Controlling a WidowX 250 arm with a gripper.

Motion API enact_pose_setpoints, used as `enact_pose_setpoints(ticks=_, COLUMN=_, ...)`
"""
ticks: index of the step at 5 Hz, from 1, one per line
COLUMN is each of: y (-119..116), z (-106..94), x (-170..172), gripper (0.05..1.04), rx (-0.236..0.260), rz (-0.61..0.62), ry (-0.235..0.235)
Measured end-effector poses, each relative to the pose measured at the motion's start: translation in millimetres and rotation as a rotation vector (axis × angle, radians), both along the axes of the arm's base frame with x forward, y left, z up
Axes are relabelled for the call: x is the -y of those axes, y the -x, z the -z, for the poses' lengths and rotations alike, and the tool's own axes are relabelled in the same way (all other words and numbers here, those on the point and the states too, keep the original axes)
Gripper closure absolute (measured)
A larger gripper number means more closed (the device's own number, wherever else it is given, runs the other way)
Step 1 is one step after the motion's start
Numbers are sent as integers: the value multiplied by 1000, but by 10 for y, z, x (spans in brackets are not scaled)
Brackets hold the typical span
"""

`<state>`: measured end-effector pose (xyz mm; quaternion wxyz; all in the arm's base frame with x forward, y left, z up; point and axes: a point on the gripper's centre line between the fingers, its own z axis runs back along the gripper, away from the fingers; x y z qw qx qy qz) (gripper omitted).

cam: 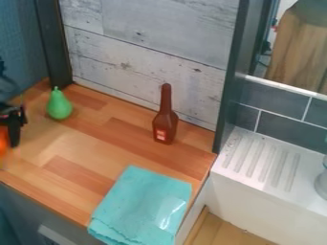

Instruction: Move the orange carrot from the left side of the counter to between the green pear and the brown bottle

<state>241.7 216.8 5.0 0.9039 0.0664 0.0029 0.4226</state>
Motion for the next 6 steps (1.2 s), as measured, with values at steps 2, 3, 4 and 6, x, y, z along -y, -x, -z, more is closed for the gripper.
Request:
enact_pose_setpoints(ticks=2, y=-117, z=15, x=100, gripper=373, rx=-2, rz=-8, ry=0)
enact_pose_setpoints(ticks=3, y=-120, z=-140, x=589, gripper=491, rx=52, rz=-22, ry=18)
enact_pose_setpoints(ticks=4, y=-165, z=-371, x=969, gripper=491, rx=162, rz=-173, ry=27)
enact_pose_setpoints(ticks=6, y=-656, z=-418, x=1705, gripper=492, rx=278, rz=-314, ry=59)
